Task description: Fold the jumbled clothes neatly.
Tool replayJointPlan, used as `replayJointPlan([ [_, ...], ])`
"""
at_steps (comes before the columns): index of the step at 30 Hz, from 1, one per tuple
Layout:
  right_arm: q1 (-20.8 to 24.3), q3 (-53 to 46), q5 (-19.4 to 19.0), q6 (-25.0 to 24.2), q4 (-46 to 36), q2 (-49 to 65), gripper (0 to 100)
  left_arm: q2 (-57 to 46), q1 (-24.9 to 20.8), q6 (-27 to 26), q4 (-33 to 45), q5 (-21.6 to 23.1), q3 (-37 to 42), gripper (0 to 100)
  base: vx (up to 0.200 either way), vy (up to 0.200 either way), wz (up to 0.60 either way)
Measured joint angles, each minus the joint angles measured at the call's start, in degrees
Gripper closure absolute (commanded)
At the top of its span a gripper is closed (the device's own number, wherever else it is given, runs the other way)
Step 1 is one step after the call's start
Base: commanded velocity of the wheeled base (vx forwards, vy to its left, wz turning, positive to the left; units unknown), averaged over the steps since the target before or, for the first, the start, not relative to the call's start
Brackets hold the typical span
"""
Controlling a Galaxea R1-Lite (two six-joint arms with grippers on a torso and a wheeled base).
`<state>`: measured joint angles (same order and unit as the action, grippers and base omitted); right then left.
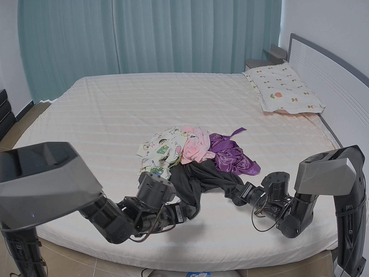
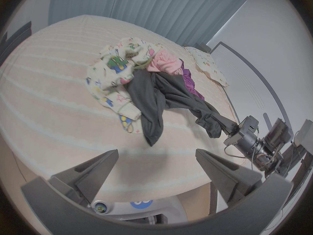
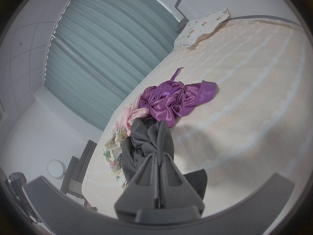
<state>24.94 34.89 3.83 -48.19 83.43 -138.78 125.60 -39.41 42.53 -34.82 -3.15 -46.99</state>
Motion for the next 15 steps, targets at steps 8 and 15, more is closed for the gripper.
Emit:
replayJointPlan([
  [8,0.2,-0.5,0.2,0.0,0.3,-0.1,100,5.3,0.6,4.4,-8.3,0.5,-1.7,0,0.0,0.0,0.0],
  [15,0.5,-0.8,0.2,0.0,1.0,0.1,100,7.5,3.9,7.0,-4.3,1.6,-6.7,0,0.0,0.0,0.0],
])
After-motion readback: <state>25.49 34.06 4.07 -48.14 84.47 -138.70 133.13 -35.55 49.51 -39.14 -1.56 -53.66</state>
